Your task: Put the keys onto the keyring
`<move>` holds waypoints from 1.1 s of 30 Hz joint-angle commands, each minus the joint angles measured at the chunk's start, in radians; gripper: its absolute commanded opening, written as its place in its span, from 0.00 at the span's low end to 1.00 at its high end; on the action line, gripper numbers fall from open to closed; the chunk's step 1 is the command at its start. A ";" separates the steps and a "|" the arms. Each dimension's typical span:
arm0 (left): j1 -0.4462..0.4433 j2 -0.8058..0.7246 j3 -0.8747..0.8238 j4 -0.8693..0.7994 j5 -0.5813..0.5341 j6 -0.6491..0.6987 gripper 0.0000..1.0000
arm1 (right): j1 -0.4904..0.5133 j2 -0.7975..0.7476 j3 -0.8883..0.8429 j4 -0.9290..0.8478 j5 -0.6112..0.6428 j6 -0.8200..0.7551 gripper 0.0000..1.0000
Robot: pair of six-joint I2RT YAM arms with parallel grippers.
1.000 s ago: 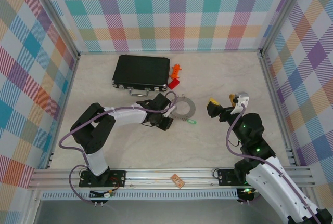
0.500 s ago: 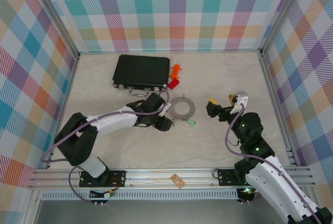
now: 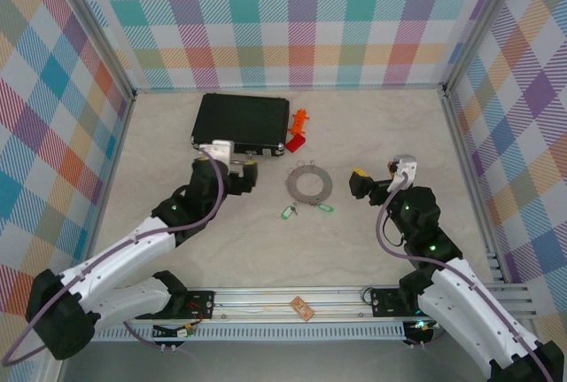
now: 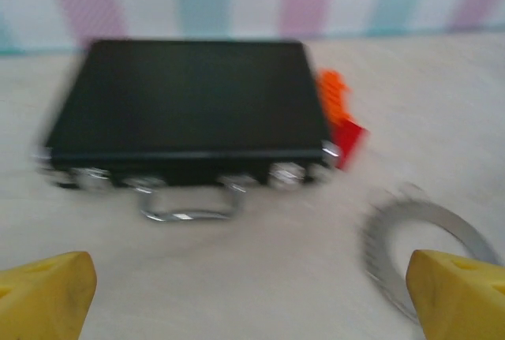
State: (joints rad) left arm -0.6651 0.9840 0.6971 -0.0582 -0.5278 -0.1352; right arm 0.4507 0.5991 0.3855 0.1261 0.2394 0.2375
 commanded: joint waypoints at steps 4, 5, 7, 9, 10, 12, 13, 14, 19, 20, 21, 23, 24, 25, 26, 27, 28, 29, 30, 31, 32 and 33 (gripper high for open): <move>0.126 -0.004 -0.105 0.253 -0.320 0.129 1.00 | -0.015 0.157 0.046 0.017 0.220 -0.094 0.99; 0.168 0.005 -0.118 0.272 -0.294 0.112 1.00 | -0.018 0.192 0.059 0.011 0.247 -0.098 0.99; 0.242 0.039 -0.138 0.345 -0.278 0.108 1.00 | -0.022 0.259 0.073 0.029 0.303 -0.119 0.99; 0.305 0.098 -0.140 0.405 -0.307 0.140 1.00 | -0.031 0.324 0.061 0.100 0.335 -0.179 0.99; 0.329 0.132 -0.137 0.419 -0.322 0.152 1.00 | -0.036 0.351 0.048 0.146 0.338 -0.207 0.99; 0.378 0.197 -0.140 0.440 -0.339 0.156 1.00 | -0.055 0.415 0.022 0.236 0.330 -0.253 0.99; 0.392 0.214 -0.149 0.454 -0.320 0.171 1.00 | -0.064 0.446 0.020 0.258 0.326 -0.263 0.99; 0.407 0.237 -0.165 0.481 -0.298 0.177 1.00 | -0.081 0.488 0.021 0.273 0.318 -0.267 0.99; 0.477 0.317 -0.236 0.612 -0.177 0.159 1.00 | -0.148 0.712 0.052 0.375 0.277 -0.276 0.99; 0.491 0.345 -0.246 0.647 -0.134 0.154 1.00 | -0.153 0.758 0.049 0.418 0.265 -0.286 0.99; 0.498 0.369 -0.243 0.648 -0.088 0.166 1.00 | -0.155 0.782 0.056 0.453 0.255 -0.316 0.99; 0.510 0.407 -0.239 0.653 -0.038 0.162 1.00 | -0.162 0.792 0.048 0.487 0.209 -0.327 0.99; 0.520 0.427 -0.251 0.679 -0.013 0.150 1.00 | -0.170 0.794 0.029 0.552 0.192 -0.369 0.99; 0.527 0.436 -0.261 0.716 0.000 0.157 1.00 | -0.177 0.794 0.018 0.585 0.185 -0.372 0.99; 0.529 0.426 -0.253 0.674 0.036 0.148 1.00 | -0.191 0.791 0.009 0.603 0.176 -0.365 0.99; 0.536 0.429 -0.263 0.710 0.085 0.158 1.00 | -0.210 0.785 -0.001 0.619 0.141 -0.362 0.99; 0.538 0.427 -0.265 0.710 0.132 0.159 1.00 | -0.226 0.780 -0.010 0.634 0.099 -0.358 0.99; 0.537 0.430 -0.282 0.762 0.184 0.165 1.00 | -0.243 0.777 -0.021 0.652 0.067 -0.353 0.99; 0.539 0.436 -0.303 0.817 0.225 0.156 1.00 | -0.258 0.778 -0.031 0.674 0.039 -0.345 0.99; 0.544 0.464 -0.335 0.909 0.299 0.174 1.00 | -0.283 0.792 -0.054 0.731 -0.008 -0.343 0.99; 0.545 0.500 -0.351 0.972 0.317 0.186 1.00 | -0.301 0.822 -0.075 0.799 -0.028 -0.343 0.99; 0.544 0.533 -0.362 1.020 0.304 0.181 1.00 | -0.311 0.852 -0.088 0.854 -0.037 -0.307 0.99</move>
State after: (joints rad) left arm -0.1337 1.4506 0.3771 0.7586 -0.3538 0.0277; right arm 0.1703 1.4078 0.3412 0.7830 0.3069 -0.0929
